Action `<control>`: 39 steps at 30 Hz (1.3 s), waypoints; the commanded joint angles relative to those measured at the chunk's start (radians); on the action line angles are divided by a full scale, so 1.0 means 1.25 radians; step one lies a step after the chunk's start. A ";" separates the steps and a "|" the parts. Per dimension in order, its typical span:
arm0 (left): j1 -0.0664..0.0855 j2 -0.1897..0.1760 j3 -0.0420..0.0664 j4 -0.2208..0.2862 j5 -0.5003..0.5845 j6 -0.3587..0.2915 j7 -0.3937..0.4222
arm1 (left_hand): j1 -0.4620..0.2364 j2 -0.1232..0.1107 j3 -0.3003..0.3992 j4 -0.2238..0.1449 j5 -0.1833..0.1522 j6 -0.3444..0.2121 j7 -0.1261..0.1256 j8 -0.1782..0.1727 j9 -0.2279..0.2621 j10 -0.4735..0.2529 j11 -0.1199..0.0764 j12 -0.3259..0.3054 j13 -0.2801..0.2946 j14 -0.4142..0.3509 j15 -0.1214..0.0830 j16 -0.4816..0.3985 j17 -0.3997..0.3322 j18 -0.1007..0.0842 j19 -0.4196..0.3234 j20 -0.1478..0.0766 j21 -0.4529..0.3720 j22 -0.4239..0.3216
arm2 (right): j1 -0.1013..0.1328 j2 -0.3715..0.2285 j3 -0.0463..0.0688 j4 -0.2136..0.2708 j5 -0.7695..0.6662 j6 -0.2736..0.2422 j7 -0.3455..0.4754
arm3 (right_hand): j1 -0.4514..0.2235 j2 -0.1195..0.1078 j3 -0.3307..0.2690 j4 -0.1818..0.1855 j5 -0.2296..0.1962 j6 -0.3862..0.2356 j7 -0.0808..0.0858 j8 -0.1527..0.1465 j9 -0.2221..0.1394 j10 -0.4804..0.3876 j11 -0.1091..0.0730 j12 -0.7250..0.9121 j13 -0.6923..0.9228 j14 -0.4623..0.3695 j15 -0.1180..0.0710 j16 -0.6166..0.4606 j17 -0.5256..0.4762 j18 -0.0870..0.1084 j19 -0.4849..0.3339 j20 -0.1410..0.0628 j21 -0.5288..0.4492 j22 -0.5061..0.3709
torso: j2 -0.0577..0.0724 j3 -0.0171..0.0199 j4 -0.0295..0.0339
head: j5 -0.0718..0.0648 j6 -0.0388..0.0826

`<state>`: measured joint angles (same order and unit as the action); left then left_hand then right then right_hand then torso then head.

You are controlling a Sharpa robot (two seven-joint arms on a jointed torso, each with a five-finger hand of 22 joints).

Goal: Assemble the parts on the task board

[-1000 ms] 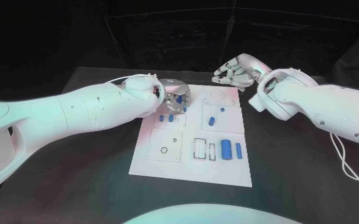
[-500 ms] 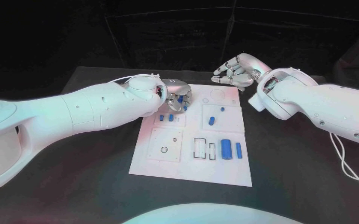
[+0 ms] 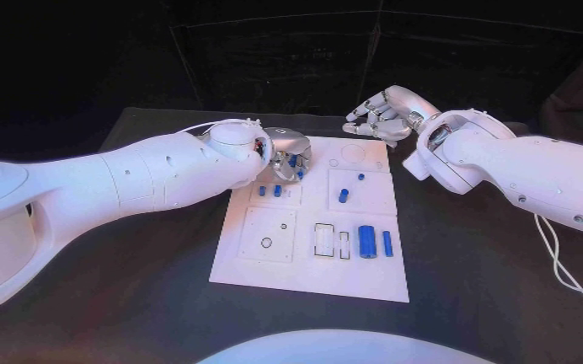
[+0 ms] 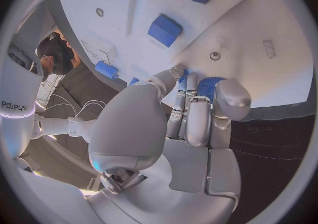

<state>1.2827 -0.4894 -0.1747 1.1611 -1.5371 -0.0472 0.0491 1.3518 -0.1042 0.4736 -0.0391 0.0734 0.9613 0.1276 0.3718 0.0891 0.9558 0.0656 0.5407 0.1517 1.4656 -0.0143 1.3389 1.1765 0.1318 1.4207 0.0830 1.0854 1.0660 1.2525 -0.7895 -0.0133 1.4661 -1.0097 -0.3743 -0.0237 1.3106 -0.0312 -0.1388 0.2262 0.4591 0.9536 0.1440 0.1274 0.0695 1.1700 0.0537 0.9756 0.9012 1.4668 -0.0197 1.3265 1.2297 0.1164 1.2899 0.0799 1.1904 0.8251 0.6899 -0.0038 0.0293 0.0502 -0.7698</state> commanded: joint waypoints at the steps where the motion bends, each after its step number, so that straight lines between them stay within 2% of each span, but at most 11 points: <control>1: -0.003 0.001 -0.002 -0.001 -0.007 0.024 -0.002 | 0.001 0.010 0.012 -0.003 -0.005 0.013 -0.002 -0.005 -0.001 0.015 -0.003 -0.009 -0.006 0.019 -0.006 0.005 0.002 -0.016 0.006 -0.002 0.005 0.004 | 0.001 0.001 0.001 0.000 0.002 -0.003 0.007 | 0.002 0.009 -0.002 0.004 0.003 -0.006 0.000 0.002 -0.001 -0.006 0.002 -0.001 0.000 0.025 -0.003 -0.003 0.000 0.013 -0.006 0.000 -0.003 0.000 | 0.000 0.0000 -0.0001 | 0.000 0.000; 6: -0.005 -0.005 -0.002 0.006 -0.007 -0.010 0.007 | -0.001 0.017 0.034 -0.013 -0.005 0.036 -0.004 -0.014 -0.005 0.046 -0.006 -0.032 -0.020 0.021 -0.009 0.008 0.001 -0.019 0.010 -0.006 0.018 0.018 | 0.001 0.002 0.001 0.000 0.002 -0.003 0.008 | 0.002 0.009 -0.002 0.004 0.003 -0.006 0.000 0.002 -0.001 -0.006 0.002 -0.001 0.000 0.025 -0.003 -0.003 0.000 0.013 -0.006 0.000 -0.003 0.000 | 0.000 -0.0002 0.0002 | -0.001 0.000; 13: -0.005 -0.028 0.002 0.027 -0.004 -0.065 0.013 | -0.005 0.013 0.044 -0.021 -0.006 0.044 -0.002 -0.023 -0.008 0.059 -0.006 -0.048 -0.027 0.023 -0.009 0.009 -0.001 -0.020 0.012 -0.007 0.026 0.027 | 0.001 0.001 0.001 0.000 0.002 -0.003 0.008 | 0.002 0.009 -0.002 0.004 0.003 -0.006 0.000 0.002 -0.001 -0.006 0.002 -0.001 0.000 0.025 -0.003 -0.003 0.000 0.013 -0.006 0.000 -0.003 0.000 | -0.001 -0.0001 0.0016 | -0.003 0.002; 16: -0.005 -0.040 0.012 0.038 0.002 -0.079 0.013 | -0.008 0.011 0.046 -0.023 -0.006 0.044 -0.001 -0.028 -0.010 0.060 -0.005 -0.055 -0.030 0.023 -0.008 0.007 -0.004 -0.021 0.012 -0.007 0.027 0.029 | 0.001 0.001 0.001 -0.001 0.002 -0.003 0.008 | 0.002 0.009 -0.002 0.004 0.003 -0.006 0.000 0.002 -0.001 -0.006 0.002 -0.001 0.000 0.025 -0.003 -0.003 0.000 0.013 -0.006 0.000 -0.003 0.000 | -0.001 0.0002 0.0012 | -0.002 0.004; 20: -0.005 -0.055 0.024 0.055 0.009 -0.090 0.012 | -0.010 0.009 0.047 -0.023 -0.006 0.044 0.000 -0.030 -0.011 0.061 -0.004 -0.058 -0.031 0.022 -0.008 0.006 -0.007 -0.021 0.013 -0.006 0.028 0.030 | 0.001 0.002 0.001 -0.002 0.002 -0.003 0.009 | 0.002 0.009 -0.002 0.004 0.003 -0.006 0.000 0.002 -0.001 -0.006 0.002 -0.001 0.000 0.025 -0.003 -0.003 0.000 0.013 -0.006 0.000 -0.003 0.000 | -0.001 -0.0007 0.0013 | -0.001 0.006; 29: -0.005 -0.104 0.043 0.096 0.017 -0.087 0.003 | -0.014 0.007 0.048 -0.024 -0.006 0.045 0.001 -0.033 -0.012 0.064 -0.004 -0.062 -0.033 0.022 -0.007 0.005 -0.009 -0.022 0.013 -0.006 0.031 0.033 | 0.001 0.003 0.001 -0.007 0.002 0.000 0.009 | 0.002 0.009 -0.002 0.004 0.003 -0.006 0.000 0.002 -0.001 -0.006 0.002 -0.001 0.000 0.025 -0.003 -0.003 0.000 0.013 -0.006 0.000 -0.003 0.000 | -0.002 -0.0014 0.0045 | 0.005 0.011; 34: -0.005 -0.133 0.046 0.112 0.019 -0.068 -0.014 | -0.017 0.004 0.048 -0.024 -0.007 0.047 0.000 -0.035 -0.012 0.066 -0.004 -0.065 -0.035 0.022 -0.007 0.004 -0.011 -0.022 0.014 -0.006 0.033 0.036 | 0.001 0.003 0.000 -0.009 0.002 0.002 0.009 | 0.002 0.009 -0.002 0.004 0.003 -0.006 0.000 0.002 -0.001 -0.006 0.002 -0.001 0.000 0.025 -0.003 -0.003 0.000 0.013 -0.006 0.000 -0.003 0.000 | -0.001 -0.0008 0.0035 | 0.006 0.011; 39: -0.005 -0.149 0.046 0.115 0.020 -0.052 -0.021 | -0.021 0.002 0.048 -0.023 -0.007 0.048 0.000 -0.036 -0.013 0.068 -0.004 -0.067 -0.036 0.021 -0.007 0.003 -0.014 -0.022 0.014 -0.005 0.034 0.036 | 0.001 0.004 0.000 -0.010 0.002 0.002 0.009 | 0.002 0.009 -0.002 0.004 0.003 -0.006 0.000 0.002 -0.001 -0.006 0.002 -0.001 0.000 0.025 -0.003 -0.003 0.000 0.013 -0.006 0.000 -0.003 0.000 | -0.001 -0.0008 0.0021 | 0.009 0.010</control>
<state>1.2754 -0.6748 -0.1181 1.3026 -1.5208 -0.1344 0.0395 1.3356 -0.1043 0.5302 -0.0690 0.0665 1.0167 0.1282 0.3324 0.0731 1.0331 0.0589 0.4627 0.1088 1.4654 -0.0215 1.3468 1.1602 0.1165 1.4320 0.0789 1.1234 1.1107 1.2522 -0.7856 -0.0134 1.4533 -1.0093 -0.3734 -0.0216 1.3106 -0.0312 -0.1388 0.2262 0.4591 0.9536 0.1440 0.1274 0.0695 1.1700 0.0536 0.9756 0.9014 1.4668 -0.0197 1.3265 1.2298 0.1164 1.2899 0.0799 1.1905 0.8252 0.6881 -0.0050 0.0337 0.0599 -0.7563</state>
